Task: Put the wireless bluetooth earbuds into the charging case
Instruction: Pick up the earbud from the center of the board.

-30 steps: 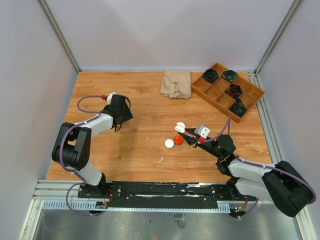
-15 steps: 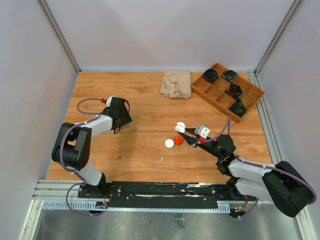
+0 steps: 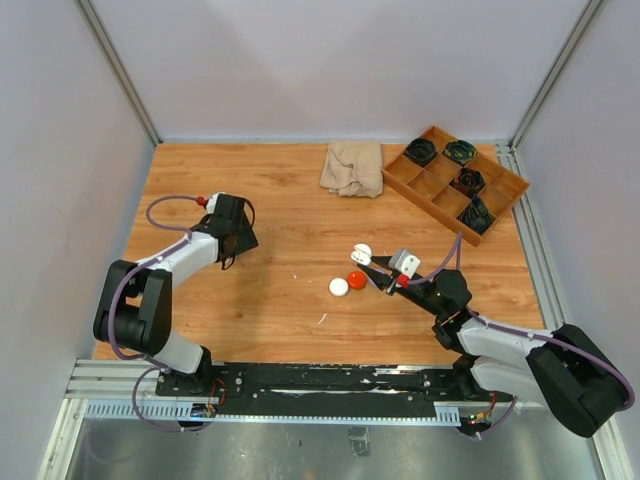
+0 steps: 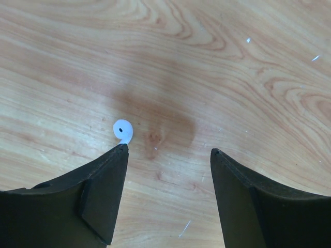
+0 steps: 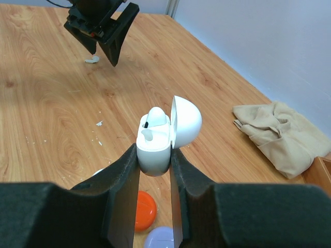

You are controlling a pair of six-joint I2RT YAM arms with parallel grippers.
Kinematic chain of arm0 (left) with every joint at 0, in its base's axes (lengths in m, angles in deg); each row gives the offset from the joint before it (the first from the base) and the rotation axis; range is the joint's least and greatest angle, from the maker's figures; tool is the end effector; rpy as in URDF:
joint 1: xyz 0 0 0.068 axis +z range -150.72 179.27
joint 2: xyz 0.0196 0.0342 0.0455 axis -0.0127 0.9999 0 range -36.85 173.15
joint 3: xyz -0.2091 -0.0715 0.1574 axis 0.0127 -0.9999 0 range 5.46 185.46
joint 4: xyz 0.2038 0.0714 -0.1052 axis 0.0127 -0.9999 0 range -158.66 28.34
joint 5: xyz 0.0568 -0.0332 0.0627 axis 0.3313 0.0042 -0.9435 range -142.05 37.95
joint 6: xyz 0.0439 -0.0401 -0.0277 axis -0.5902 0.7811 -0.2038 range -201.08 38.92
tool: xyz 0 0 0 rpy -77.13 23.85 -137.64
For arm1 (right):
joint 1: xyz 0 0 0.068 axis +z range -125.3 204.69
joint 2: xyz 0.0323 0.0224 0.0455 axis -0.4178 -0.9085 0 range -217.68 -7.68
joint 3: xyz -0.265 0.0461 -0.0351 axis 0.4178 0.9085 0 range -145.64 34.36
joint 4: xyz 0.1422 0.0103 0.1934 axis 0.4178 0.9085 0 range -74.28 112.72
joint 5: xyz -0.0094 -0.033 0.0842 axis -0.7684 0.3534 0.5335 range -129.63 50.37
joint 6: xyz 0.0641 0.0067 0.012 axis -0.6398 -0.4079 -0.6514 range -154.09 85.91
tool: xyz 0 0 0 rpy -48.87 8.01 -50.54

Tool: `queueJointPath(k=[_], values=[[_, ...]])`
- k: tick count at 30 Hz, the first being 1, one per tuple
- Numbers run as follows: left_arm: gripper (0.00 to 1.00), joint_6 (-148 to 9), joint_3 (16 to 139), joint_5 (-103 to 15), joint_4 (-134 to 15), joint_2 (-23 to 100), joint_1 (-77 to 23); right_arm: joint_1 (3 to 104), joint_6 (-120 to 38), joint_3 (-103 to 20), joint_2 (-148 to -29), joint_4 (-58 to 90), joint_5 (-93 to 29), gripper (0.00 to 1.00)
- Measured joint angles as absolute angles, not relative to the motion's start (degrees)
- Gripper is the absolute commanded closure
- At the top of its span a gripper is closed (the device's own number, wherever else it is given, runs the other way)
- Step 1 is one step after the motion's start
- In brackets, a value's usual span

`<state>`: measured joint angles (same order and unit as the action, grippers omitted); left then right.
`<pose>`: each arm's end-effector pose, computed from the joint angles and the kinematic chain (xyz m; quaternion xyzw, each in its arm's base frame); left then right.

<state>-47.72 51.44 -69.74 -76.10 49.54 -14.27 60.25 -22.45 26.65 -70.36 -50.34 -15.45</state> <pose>0.2783 -0.0509 0.1764 -0.2079 0.9199 0.0158 0.3321 0.1465 0.1305 0.2223 -0.3970 0.5046 0.2866 0.7110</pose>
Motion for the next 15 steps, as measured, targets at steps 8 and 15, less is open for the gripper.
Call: queueJointPath(k=[8, 15], values=[[0.35, -53.4, 58.3, -69.3, -83.9, 49.9, -11.3, 60.2, -22.2, 26.7, -70.3, -49.9, -15.7, 0.99], [0.41, -59.7, 63.2, -63.5, -90.0, 55.2, -6.8, 60.2, -22.1, 26.7, -70.3, -49.9, -15.6, 0.99]])
